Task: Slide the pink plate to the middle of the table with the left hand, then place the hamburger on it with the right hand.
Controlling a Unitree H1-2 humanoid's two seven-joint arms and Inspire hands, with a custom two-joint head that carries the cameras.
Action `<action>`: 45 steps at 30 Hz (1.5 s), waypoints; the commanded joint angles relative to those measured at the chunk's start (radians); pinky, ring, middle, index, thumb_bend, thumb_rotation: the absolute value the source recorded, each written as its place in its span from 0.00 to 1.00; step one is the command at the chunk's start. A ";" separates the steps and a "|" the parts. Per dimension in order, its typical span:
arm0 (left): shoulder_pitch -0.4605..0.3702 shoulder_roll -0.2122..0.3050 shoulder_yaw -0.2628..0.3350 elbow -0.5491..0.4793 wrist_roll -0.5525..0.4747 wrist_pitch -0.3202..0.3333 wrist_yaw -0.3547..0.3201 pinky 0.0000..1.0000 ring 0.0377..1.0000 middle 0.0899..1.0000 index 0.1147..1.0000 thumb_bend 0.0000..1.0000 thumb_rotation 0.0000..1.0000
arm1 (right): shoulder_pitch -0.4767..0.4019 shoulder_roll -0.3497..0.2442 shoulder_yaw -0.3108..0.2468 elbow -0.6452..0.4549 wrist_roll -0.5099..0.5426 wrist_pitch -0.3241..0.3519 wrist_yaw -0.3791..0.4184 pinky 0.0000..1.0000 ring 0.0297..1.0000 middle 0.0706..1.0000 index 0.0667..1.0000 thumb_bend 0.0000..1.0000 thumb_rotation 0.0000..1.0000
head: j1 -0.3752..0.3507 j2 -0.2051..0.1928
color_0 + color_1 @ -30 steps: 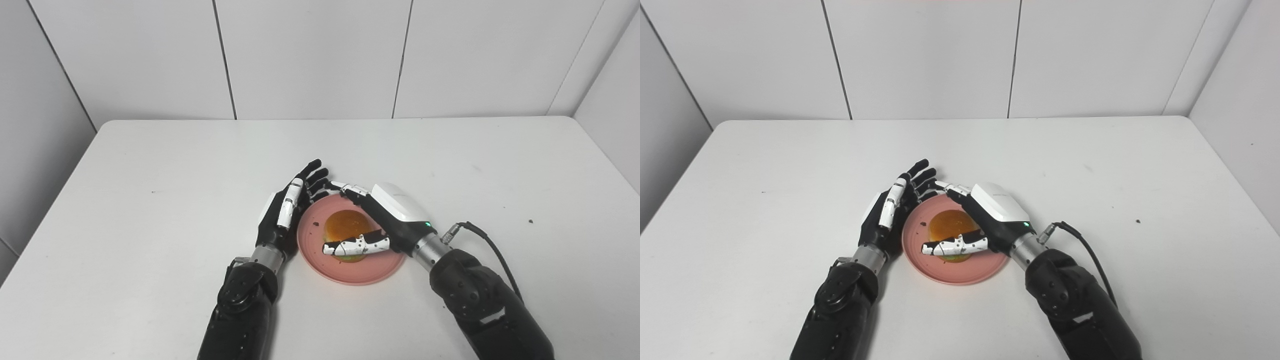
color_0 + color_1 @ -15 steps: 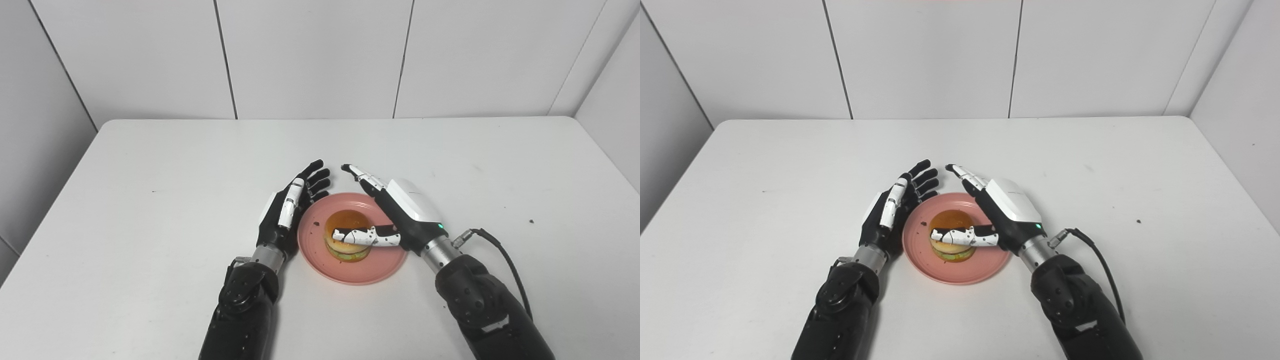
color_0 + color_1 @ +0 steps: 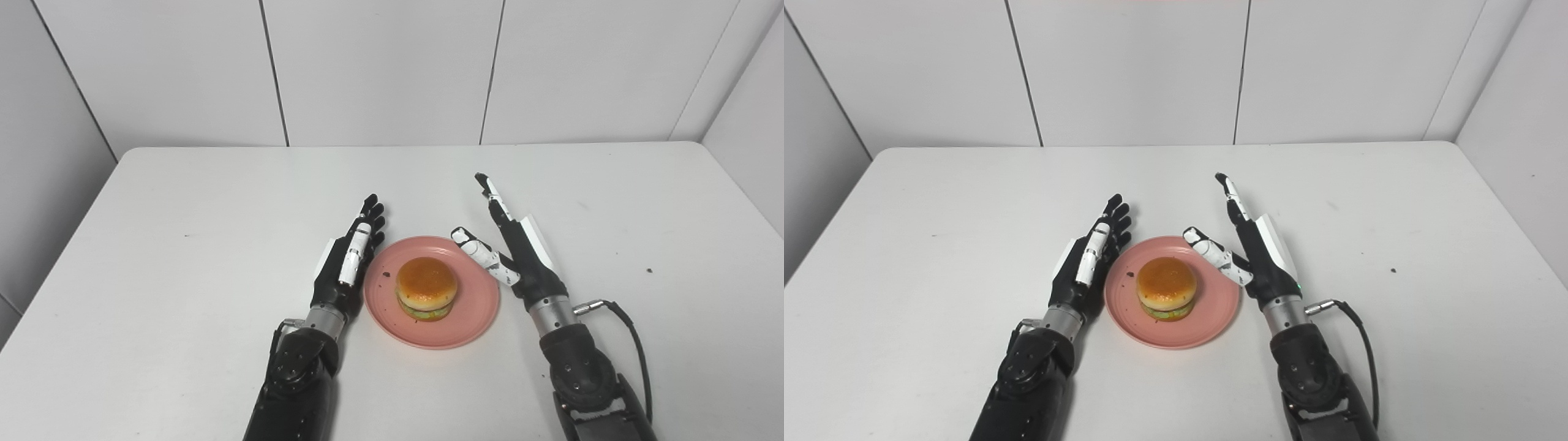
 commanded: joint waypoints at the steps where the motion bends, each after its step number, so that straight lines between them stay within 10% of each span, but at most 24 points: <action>1: 0.007 0.014 -0.007 -0.018 0.017 -0.031 0.000 1.00 1.00 1.00 1.00 0.29 1.00 | -0.028 0.021 -0.021 -0.013 0.041 -0.046 -0.025 0.97 1.00 1.00 0.99 0.56 0.94 | -0.003 0.003; 25: 0.028 0.001 -0.010 -0.009 0.077 -0.104 0.087 1.00 1.00 1.00 1.00 0.39 1.00 | 0.004 0.059 -0.116 0.017 0.365 0.051 0.056 0.98 0.99 1.00 1.00 0.55 0.93 | -0.004 0.013; 45: 0.032 -0.034 0.029 0.009 0.069 -0.119 0.154 1.00 1.00 1.00 1.00 0.36 1.00 | 0.011 0.054 -0.127 0.049 0.405 0.075 0.058 1.00 1.00 1.00 1.00 0.51 0.95 | -0.013 0.013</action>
